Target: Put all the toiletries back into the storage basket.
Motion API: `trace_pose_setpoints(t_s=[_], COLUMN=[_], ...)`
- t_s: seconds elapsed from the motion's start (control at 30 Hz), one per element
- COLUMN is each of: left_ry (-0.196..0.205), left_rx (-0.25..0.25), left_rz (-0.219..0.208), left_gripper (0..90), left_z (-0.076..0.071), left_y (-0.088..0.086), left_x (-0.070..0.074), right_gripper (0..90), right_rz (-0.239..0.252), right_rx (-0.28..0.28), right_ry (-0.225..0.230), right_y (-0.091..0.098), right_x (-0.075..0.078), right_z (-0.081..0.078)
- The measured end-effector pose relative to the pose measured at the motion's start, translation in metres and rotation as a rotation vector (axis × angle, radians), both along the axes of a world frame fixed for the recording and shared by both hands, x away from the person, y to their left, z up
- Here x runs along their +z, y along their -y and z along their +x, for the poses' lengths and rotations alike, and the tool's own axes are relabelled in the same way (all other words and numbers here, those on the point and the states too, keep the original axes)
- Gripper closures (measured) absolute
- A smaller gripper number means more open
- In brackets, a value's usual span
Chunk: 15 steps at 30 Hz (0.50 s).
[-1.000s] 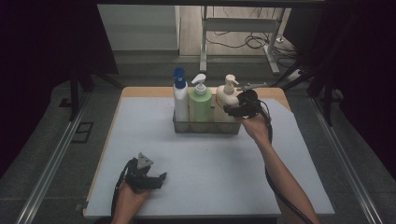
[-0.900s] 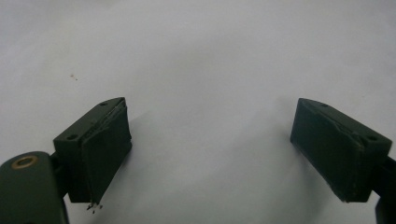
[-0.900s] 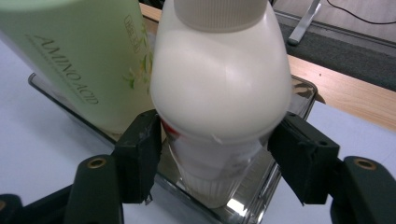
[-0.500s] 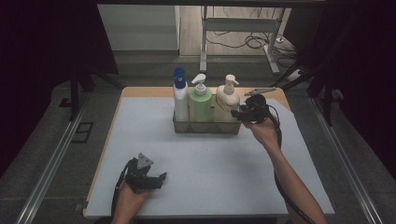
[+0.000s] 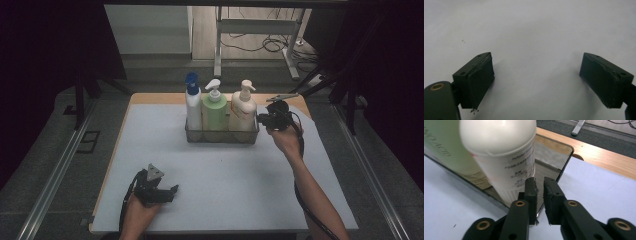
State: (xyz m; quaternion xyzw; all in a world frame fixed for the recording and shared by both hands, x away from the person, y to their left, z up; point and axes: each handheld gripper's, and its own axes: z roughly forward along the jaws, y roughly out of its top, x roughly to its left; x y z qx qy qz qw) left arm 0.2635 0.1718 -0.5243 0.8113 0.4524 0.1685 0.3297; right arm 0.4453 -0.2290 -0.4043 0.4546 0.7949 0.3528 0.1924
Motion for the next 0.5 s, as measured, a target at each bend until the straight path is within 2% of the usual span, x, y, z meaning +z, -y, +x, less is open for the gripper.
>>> trace_pose_setpoints(t_s=[0.23, 0.5], left_ry=[0.000, 0.000], left_rx=[0.000, 0.000], left_rz=[0.000, 0.000], left_gripper=[11.8, 11.8], left_z=[0.000, 0.000], left_y=[0.000, 0.000], left_x=[0.000, 0.000], right_gripper=[85.6, 83.8], right_rz=[-0.028, -0.005], right_rx=[-0.017, -0.024], right_ry=[-0.020, -0.039], right_y=[-0.007, -0.007], right_x=[-0.008, -0.018], right_z=[0.014, 0.025])
